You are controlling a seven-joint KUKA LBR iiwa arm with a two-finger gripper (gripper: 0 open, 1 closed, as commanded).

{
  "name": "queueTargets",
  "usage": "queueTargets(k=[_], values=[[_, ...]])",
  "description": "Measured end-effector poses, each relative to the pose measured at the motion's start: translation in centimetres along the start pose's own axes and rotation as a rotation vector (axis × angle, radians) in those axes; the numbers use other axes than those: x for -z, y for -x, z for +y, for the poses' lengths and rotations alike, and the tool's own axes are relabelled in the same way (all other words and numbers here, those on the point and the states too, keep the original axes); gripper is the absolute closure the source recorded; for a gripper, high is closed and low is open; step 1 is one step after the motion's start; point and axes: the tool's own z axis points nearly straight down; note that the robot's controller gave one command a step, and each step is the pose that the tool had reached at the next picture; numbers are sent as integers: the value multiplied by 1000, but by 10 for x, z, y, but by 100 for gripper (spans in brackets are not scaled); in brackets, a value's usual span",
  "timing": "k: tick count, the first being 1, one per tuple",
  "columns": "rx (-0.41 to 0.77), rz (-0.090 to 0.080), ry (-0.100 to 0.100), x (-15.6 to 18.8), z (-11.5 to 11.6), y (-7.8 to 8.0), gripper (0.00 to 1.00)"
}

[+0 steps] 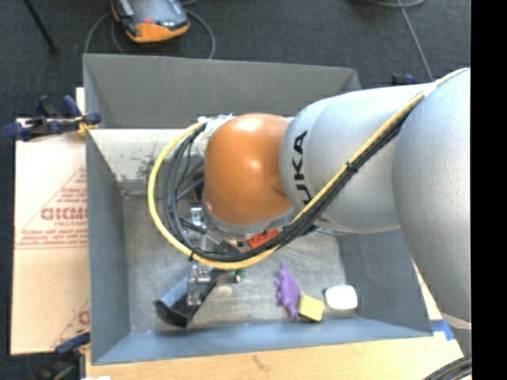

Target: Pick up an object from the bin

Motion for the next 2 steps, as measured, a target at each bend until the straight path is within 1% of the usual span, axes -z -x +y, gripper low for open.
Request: queueTargets(k=[1, 2], values=[[-4, -8, 1, 4, -1, 2, 0], [-32, -14, 4, -45, -44, -4, 0]])
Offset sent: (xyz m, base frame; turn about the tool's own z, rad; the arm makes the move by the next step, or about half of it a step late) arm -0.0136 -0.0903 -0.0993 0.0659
